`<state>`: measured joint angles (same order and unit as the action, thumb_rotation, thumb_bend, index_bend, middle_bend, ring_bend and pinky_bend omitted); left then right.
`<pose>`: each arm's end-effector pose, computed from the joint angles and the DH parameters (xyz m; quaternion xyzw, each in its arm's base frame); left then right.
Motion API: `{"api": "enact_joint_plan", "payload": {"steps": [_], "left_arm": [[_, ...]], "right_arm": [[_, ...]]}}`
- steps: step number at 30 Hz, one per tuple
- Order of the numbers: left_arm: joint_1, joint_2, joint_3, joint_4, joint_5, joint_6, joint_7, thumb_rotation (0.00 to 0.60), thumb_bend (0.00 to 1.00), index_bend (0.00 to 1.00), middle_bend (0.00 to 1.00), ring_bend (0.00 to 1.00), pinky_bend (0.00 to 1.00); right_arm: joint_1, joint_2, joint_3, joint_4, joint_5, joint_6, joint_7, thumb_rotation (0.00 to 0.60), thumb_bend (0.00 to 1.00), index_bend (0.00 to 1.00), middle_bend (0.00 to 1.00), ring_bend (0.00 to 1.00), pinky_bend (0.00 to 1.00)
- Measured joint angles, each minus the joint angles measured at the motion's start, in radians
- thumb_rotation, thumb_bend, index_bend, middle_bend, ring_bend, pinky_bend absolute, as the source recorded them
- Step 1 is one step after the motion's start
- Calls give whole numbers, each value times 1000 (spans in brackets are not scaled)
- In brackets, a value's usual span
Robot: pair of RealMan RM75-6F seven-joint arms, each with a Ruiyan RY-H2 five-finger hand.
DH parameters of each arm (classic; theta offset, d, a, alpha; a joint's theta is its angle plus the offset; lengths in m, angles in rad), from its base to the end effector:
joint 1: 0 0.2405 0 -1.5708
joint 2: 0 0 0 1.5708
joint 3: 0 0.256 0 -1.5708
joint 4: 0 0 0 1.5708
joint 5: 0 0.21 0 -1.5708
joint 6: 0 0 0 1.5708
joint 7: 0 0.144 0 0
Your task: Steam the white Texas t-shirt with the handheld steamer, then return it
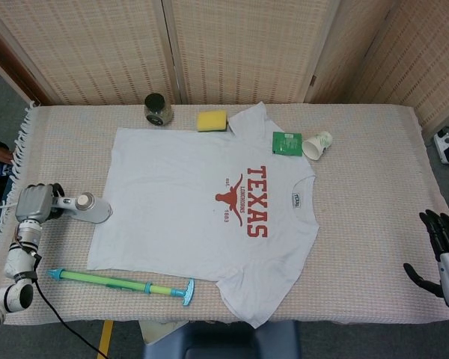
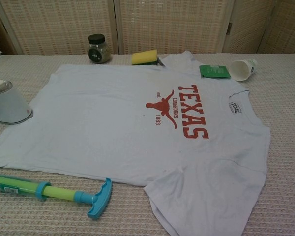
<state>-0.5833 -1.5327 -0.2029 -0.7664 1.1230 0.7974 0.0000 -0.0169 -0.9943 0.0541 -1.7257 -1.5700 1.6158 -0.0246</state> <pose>-0.3606 0.3912 0.0993 -0.6143 -0.4146 -0.2394 0.6273 -0.2962 -0.1495 0.2012 0.5775 -0.3510 0.4018 0.6179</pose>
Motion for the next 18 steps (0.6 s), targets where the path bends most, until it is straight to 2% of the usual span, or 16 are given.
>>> {"api": "enact_joint_plan", "payload": {"steps": [5,9,14,18], "left_arm": [[-7,-28,-2,33,10,-9,-43,600,457,671,684,541,510],[-10,-53,2,63,30,-11,-84,600,492,787,850,679,615],[-9,-66,6,75,52,-11,-149,600,546,815,898,733,682],[-7,-75,8,86,80,0,-243,600,601,843,982,817,752]], "right_arm": [[-2,3,3,-4,-2,6,1,600,186,0,71,46,169],[-2,0,1,-4,1,0,0,600,186,0,72,47,170],[0,-5,1,-7,5,-6,-6,600,187,0,72,46,171],[4,-6,1,-16,1,-13,-18,600,185,0,72,46,172]]}}
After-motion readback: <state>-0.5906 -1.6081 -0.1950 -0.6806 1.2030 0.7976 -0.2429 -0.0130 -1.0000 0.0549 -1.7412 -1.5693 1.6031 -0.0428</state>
